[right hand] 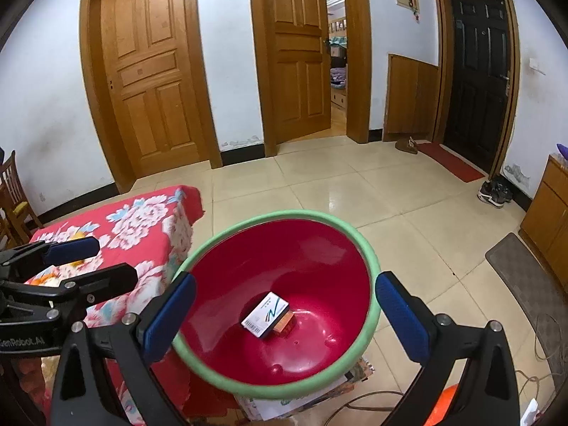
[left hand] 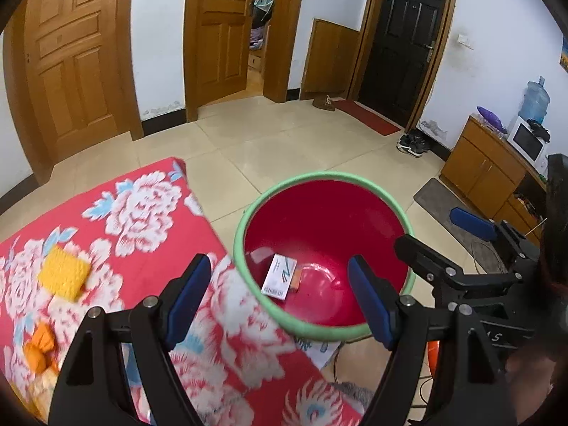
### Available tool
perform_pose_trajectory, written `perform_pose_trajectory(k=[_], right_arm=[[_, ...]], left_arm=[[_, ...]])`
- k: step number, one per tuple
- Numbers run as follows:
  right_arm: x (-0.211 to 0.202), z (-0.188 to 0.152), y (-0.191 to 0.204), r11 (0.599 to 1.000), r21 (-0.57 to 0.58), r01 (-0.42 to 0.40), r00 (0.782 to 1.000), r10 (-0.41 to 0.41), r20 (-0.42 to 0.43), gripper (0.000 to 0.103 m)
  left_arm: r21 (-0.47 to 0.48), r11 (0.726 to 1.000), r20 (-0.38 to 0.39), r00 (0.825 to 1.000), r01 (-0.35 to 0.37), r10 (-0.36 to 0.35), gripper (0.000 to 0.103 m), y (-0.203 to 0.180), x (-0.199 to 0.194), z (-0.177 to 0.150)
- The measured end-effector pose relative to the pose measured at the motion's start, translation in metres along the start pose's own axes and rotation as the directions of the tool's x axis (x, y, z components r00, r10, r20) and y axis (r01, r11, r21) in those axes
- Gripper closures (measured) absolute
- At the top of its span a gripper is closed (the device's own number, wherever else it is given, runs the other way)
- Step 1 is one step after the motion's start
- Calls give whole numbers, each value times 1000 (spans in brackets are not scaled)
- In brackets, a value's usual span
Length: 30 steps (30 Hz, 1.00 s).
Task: Collect trash
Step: 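Move both tools back over the table toward the crumpled tissues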
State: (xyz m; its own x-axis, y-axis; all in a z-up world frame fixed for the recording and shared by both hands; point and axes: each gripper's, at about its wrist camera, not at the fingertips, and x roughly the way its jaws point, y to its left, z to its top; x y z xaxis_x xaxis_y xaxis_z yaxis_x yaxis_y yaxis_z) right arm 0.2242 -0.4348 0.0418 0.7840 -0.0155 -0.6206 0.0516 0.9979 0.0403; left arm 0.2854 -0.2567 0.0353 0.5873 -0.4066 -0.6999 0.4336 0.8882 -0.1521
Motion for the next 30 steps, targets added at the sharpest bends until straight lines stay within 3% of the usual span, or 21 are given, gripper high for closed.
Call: perform_pose_trajectory(k=[5,17,30], right_arm=[[-15,-12,12,1000,-7,-26,1000,26,-5,2],[-47,-42,35,999,9,-35,999,35,-8,2],[-56,-52,84,994,-43,-97,995,97,-7,2]], left_arm=[[15,999,4,1000,-29,29,24,-3,-25,-16],[-28,1000,5,1000,-11,12,24,-3,-62,-61],[-102,993,39,997,-58,62,24,46,-99,-89]])
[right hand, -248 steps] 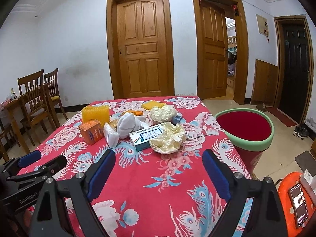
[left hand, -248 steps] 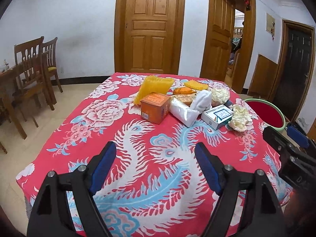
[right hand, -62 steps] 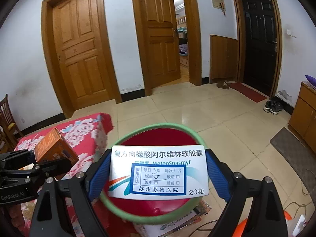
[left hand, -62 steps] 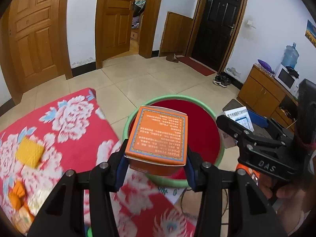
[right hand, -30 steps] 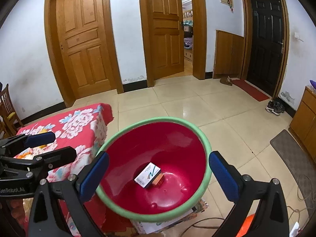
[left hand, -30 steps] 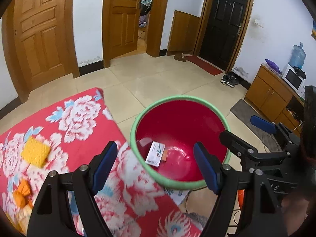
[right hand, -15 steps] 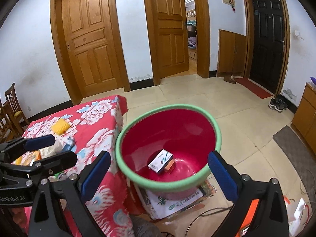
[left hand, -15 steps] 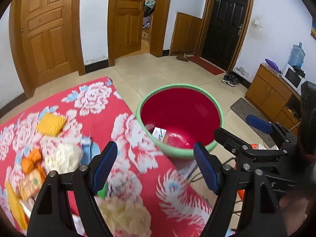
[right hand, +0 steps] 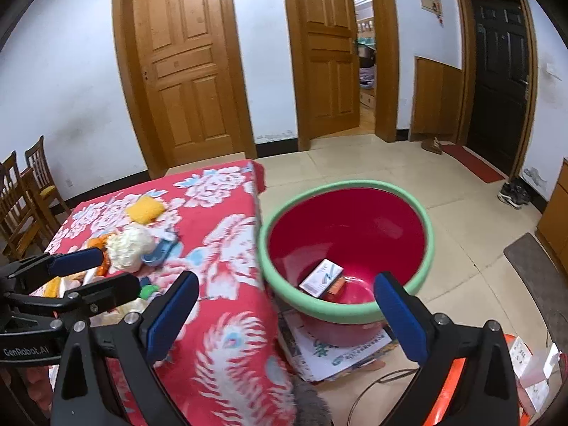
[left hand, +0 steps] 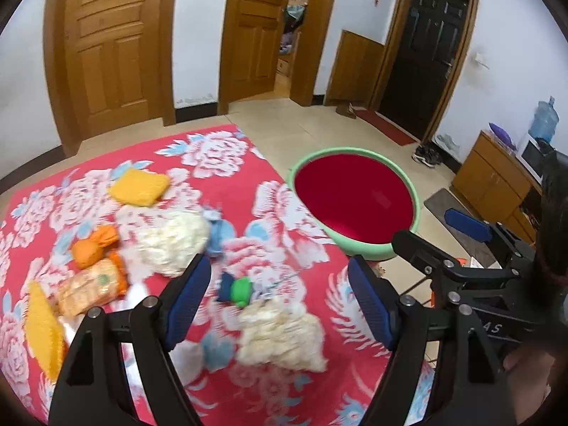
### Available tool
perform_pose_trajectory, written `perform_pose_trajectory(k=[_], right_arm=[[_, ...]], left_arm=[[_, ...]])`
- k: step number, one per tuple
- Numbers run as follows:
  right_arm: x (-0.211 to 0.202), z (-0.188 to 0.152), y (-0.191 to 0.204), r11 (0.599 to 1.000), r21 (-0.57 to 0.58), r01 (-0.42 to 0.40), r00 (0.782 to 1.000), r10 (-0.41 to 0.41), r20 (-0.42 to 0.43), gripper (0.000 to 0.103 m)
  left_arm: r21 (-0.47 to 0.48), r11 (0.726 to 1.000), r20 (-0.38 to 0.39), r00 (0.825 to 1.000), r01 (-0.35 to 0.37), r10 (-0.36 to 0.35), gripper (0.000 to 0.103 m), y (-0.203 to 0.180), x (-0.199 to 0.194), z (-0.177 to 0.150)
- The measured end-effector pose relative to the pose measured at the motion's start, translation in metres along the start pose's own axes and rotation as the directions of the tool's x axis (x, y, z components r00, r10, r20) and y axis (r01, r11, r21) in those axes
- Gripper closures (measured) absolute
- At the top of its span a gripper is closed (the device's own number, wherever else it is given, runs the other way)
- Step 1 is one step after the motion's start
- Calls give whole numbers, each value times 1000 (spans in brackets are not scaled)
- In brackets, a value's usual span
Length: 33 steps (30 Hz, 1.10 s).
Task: Collect trash
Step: 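Move both tools back over the table toward the crumpled tissues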
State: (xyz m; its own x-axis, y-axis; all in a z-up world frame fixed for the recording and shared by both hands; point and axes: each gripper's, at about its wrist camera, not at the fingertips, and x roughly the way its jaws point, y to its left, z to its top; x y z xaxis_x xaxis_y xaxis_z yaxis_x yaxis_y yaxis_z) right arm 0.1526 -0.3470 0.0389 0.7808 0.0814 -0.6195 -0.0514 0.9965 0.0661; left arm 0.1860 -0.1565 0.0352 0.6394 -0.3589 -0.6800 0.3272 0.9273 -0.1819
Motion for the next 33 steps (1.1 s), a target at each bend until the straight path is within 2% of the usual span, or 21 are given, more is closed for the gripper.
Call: perform_pose_trajectory(k=[8,13,18,27,33], right_arm=[[8,6,44,995,-68,-67,998,66,-5,2],[9,6,67,990,-94,-108,994,108,-3,2],[14,6,90,983,-119,-141,990,140,-19,2],[26,12,135,964,-155,-216,976,213,-39,2],[35,12,152,960,-167,-225,974,219,-55,2]], left_arm=[[-97,995,25,999,-32,34,24,46,-24,-11],[-126,988,31,996,-85,89,24,78,-37,-18],[-164,977,48,988,-138,147,24,104,-52,-25],[-240,948,25,975,-209,221,24,150,-70,-50],[-266,941,19,975,-209,222,24,161,-73,-52]])
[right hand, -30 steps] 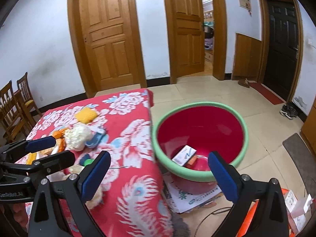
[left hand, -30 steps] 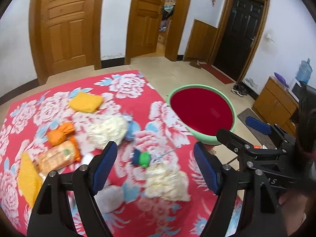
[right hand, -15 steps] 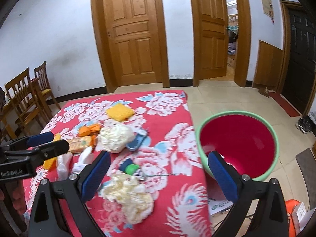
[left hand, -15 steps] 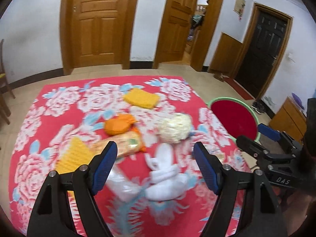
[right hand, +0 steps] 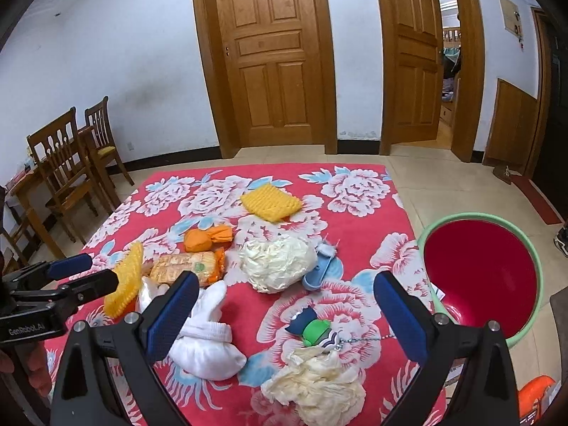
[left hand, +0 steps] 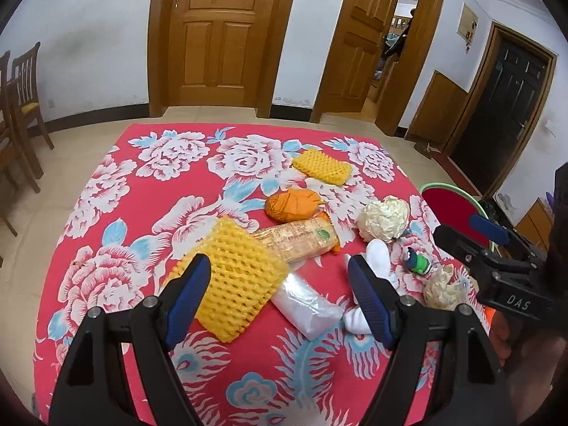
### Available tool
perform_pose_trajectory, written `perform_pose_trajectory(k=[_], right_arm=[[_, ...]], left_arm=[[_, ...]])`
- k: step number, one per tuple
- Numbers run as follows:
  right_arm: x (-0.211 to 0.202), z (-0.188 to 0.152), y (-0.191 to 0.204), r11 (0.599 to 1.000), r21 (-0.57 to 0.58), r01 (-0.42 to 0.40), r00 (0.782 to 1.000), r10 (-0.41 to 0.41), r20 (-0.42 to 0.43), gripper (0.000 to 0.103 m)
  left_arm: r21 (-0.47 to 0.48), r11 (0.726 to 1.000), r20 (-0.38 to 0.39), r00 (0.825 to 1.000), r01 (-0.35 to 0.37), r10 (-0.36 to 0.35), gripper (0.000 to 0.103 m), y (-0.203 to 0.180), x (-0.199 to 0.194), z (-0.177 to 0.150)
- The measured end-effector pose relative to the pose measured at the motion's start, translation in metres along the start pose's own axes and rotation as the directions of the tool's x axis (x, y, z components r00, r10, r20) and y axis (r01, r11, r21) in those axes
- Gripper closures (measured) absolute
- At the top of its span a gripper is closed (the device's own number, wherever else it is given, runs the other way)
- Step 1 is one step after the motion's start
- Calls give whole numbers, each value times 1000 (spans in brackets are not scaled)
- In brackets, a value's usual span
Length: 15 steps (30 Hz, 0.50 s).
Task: Collect trash
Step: 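Move both tools back over the table toward the crumpled tissues, then grasp crumpled tissue with the right tool while the left tool grasps another tissue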
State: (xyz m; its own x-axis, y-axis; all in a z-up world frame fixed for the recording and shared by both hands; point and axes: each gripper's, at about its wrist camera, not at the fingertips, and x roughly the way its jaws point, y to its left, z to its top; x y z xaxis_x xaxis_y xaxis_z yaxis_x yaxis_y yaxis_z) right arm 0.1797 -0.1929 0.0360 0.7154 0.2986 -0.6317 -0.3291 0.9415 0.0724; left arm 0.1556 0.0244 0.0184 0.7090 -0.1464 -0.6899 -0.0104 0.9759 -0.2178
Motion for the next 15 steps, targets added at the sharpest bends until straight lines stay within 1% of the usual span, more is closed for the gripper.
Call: perform_pose_trajectory(k=[3,10,12,13,14,15], right_arm=[[0,-3,-4,1000,11,4,1000,-4,-3,2],[6,-24,-20,999,29,35,998,-33,-59,2],[9,-31,-23,999,35,39,996,-36,-82,8],[12,-34,-24,999,36,35,995,-31,-98,15],[14,-37,-25,999,36,34,993,-29,-115,26],[18,-40,-25,999,35,31,990,-26,-136,32]], left_arm=[[15,1000,1,1000,11,-11,24,-6,2,3],[31,998,-26,998,56,-55,24,-25,17,3],[36,997,-39,997,66,-64,24,-29,23,1],[40,997,-44,997,68,-66,24,-31,25,0],[43,997,-49,997,69,-67,24,-32,28,0],[45,996,-53,996,71,-68,24,-34,30,-1]])
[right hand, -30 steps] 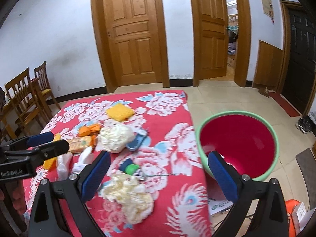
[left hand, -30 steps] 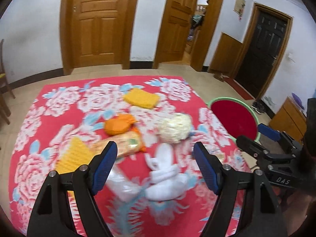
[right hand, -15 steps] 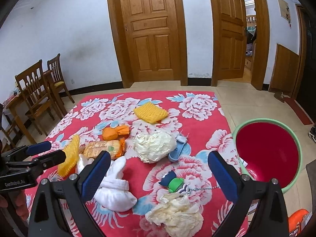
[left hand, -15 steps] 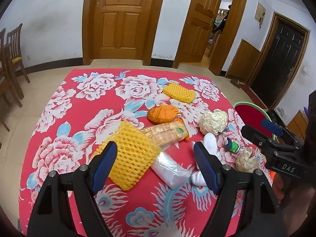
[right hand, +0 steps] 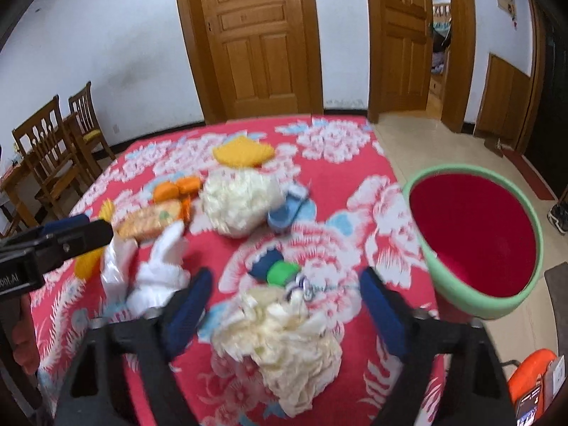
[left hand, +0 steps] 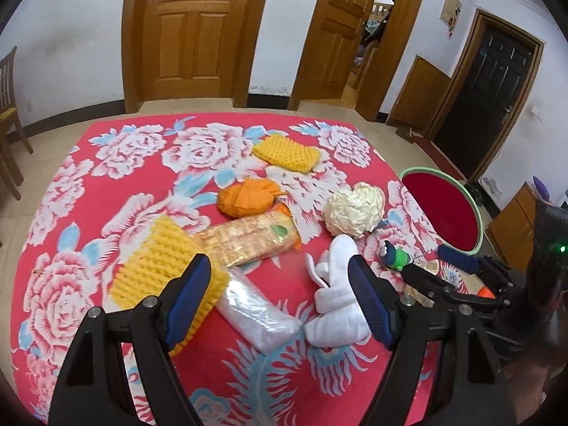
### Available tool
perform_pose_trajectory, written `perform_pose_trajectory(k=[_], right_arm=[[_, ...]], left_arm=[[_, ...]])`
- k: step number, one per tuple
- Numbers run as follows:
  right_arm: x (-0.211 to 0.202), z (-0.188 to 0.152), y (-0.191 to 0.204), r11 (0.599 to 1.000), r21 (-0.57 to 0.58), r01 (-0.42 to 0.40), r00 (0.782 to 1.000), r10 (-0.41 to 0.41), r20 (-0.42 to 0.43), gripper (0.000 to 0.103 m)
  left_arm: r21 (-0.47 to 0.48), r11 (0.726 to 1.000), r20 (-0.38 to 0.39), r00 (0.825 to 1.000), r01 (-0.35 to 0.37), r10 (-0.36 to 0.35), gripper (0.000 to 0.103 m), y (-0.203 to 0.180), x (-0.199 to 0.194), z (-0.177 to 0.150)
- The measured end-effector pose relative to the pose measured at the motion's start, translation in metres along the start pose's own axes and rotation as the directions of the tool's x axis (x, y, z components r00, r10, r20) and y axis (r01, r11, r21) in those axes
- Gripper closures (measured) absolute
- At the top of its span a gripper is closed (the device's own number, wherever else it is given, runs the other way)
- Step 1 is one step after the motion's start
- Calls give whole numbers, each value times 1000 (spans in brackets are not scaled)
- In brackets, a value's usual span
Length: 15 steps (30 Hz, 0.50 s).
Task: Collect trash
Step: 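Grasp crumpled tissue with the right tool while the left tool grasps another tissue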
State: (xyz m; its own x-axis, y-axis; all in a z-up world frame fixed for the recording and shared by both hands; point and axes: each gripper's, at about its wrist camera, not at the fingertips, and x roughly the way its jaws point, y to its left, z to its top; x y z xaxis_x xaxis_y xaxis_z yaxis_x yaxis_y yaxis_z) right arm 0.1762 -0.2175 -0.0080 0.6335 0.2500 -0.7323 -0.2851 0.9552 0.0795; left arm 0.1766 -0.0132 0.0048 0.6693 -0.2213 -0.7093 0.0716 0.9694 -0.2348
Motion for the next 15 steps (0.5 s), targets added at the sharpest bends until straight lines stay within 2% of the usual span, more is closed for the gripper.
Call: perform_pose_trajectory(k=[2,4,5,8,15], right_arm=[[6,-4,0,1000,-6,-4,999,4,-33,58],[11,-7,0,1000,-3,-24,998,24,-51,76],[11,-7,-1,1000,8,-22,999,22,-41,80],[9,-7,-4,999,25,-23,1000,23,-19,84],[2,-1,-16,998,66,-17,1000,16,14,85]], left_arm=[[-2,1000,0,1000,5,-5,24,-3,4,3],[-3,1000,2,1000,18,-18,24,-5,6,6],[-3,1000,3,1000,26,-26,24,-7,7,8],[5,999,4,999,45,-45,24,-14,13,16],[60,993,-13,994,107,-106,24,-44,39,30]])
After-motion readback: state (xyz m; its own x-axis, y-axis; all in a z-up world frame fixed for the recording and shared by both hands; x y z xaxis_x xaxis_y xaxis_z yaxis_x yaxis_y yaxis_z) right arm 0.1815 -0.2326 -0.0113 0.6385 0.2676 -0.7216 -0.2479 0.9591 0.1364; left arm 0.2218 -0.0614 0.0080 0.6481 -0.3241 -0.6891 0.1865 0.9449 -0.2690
